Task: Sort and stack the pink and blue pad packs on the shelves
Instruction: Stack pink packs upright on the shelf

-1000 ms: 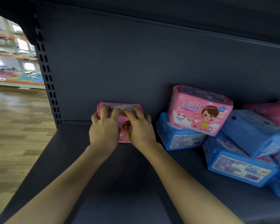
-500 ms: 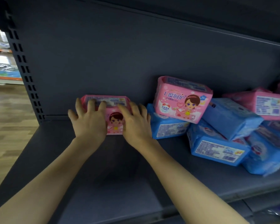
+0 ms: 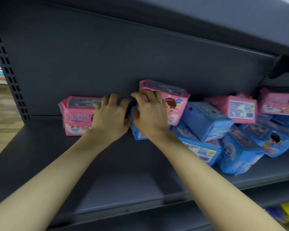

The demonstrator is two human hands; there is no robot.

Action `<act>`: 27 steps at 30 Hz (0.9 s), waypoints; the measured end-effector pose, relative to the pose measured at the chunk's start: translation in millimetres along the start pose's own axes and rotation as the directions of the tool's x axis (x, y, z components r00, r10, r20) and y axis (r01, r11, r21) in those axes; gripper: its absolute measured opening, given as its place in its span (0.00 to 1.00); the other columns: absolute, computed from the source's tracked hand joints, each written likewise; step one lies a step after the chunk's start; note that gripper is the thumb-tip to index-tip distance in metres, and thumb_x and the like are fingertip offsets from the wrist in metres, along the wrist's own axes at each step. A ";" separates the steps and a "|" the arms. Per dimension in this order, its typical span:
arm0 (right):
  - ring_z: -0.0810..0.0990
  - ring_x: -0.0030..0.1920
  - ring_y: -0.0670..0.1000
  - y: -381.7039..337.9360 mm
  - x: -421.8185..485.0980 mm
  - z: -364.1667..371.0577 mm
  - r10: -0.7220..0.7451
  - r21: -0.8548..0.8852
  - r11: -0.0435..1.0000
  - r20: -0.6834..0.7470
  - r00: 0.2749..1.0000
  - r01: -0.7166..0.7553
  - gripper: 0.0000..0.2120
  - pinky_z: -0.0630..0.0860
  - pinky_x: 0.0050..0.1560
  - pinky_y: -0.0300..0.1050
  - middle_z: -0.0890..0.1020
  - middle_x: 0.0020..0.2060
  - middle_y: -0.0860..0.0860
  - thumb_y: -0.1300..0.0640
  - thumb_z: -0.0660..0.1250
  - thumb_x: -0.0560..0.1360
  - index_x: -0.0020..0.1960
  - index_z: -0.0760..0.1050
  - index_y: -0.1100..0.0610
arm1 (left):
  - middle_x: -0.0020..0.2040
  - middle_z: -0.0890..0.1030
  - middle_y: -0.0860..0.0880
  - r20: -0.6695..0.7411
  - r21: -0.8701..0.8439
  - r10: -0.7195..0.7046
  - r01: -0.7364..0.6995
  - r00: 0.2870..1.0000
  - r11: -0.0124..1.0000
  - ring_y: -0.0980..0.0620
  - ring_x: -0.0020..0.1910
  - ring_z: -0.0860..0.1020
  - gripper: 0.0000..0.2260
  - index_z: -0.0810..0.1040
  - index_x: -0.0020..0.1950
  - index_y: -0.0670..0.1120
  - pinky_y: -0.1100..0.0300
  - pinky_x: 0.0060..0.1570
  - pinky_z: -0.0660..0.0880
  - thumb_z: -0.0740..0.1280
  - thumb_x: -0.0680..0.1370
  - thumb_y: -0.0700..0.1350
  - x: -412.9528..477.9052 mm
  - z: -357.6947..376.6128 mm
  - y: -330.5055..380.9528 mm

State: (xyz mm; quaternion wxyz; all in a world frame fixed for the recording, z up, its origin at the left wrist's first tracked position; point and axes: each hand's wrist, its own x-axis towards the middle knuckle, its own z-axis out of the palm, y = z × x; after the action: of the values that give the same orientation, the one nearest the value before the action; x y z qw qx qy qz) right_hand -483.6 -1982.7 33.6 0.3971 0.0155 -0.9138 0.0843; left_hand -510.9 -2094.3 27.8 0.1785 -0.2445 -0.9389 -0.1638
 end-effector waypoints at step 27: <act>0.58 0.65 0.64 105.4 17.0 -41.5 0.190 -0.127 0.980 0.371 0.909 -0.153 0.26 0.63 0.63 0.52 0.55 0.70 0.61 0.58 0.65 0.74 0.70 0.61 0.55 | 0.71 0.55 0.40 0.020 -0.196 -0.150 0.151 0.988 0.969 0.36 0.67 0.60 0.41 0.56 0.74 0.48 0.47 0.65 0.63 0.75 0.68 0.49 56.5 25.1 77.0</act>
State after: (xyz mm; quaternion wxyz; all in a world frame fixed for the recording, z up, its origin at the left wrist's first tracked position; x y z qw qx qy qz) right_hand -475.2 -1871.2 58.8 0.2030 -0.0678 -0.9743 0.0708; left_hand -523.6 -1998.2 46.1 0.1382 -0.1894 -0.9344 -0.2682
